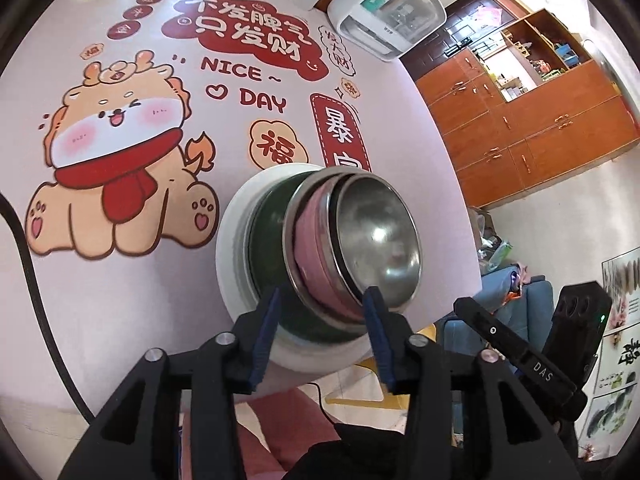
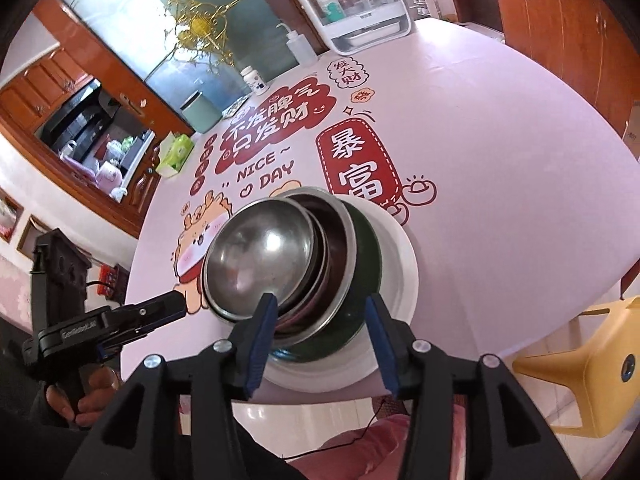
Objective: Organize plates and bowls
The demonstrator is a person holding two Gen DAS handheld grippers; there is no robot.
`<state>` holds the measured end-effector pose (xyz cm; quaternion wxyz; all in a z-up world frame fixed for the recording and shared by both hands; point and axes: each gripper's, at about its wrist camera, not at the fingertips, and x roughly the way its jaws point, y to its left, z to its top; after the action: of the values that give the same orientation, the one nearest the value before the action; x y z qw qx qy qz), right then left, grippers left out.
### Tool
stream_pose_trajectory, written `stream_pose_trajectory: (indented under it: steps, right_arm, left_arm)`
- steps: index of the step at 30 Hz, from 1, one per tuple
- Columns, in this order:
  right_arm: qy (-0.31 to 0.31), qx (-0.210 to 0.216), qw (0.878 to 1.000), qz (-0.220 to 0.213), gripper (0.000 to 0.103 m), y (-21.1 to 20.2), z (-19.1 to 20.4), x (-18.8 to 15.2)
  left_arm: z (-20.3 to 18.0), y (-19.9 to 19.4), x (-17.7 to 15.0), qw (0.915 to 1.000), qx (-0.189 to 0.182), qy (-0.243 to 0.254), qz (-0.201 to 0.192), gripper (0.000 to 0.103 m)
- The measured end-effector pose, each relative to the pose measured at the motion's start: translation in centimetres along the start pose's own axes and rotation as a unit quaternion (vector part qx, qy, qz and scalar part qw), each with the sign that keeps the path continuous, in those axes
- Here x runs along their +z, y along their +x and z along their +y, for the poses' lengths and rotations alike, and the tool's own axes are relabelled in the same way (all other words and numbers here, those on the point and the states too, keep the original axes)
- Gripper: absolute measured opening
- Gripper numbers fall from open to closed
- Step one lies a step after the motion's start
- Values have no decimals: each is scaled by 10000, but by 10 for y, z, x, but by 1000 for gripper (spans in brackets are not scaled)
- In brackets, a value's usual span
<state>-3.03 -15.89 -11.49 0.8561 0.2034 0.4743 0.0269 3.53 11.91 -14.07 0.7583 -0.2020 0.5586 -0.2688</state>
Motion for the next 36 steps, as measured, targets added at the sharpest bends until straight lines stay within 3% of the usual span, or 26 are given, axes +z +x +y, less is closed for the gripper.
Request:
stream_pose_trajectory:
  steps: [6, 8, 10, 17, 19, 22, 27, 30, 33, 36]
  right_arm:
    - [-450, -114, 9989, -58, 64, -14, 18, 7]
    - [-608, -123, 9980, -82, 68, -22, 25, 10]
    - [-829, -108, 9964, -136, 75, -32, 31, 13]
    - [-1260, -71, 9920, 5, 79, -64, 45, 25]
    - [-1402, -92, 9901, -46, 84, -76, 49, 25]
    - [-1580, -31, 9873, -141, 88, -91, 55, 22]
    - [-1475, 76, 9886, -308, 89, -109, 61, 21]
    - [-1564, -72, 9870, -371, 90, -113, 65, 15]
    - [-1587, -167, 9862, -442, 90, -115, 68, 9]
    - [-1622, -185, 9857, -405, 90, -115, 69, 4]
  left_arm:
    - [-17, -18, -17, 9977, 548, 155, -356, 48]
    - [-23, -27, -21, 9957, 720, 174, -549, 59]
    - [-34, -38, -24, 9938, 798, 244, -735, 62]
    - [-74, -76, -28, 9861, 967, 390, -1292, 78]
    - [-87, -89, -28, 9836, 1004, 326, -1464, 83]
    - [-100, -100, -32, 9801, 1111, 165, -1639, 83]
    - [-116, -108, -47, 9701, 1714, 239, -1702, 83]
    - [-123, -110, -58, 9618, 2070, 275, -1770, 83]
    - [-133, -103, -71, 9467, 2647, 558, -1751, 83]
    - [-137, -99, -80, 9466, 2665, 631, -1703, 86]
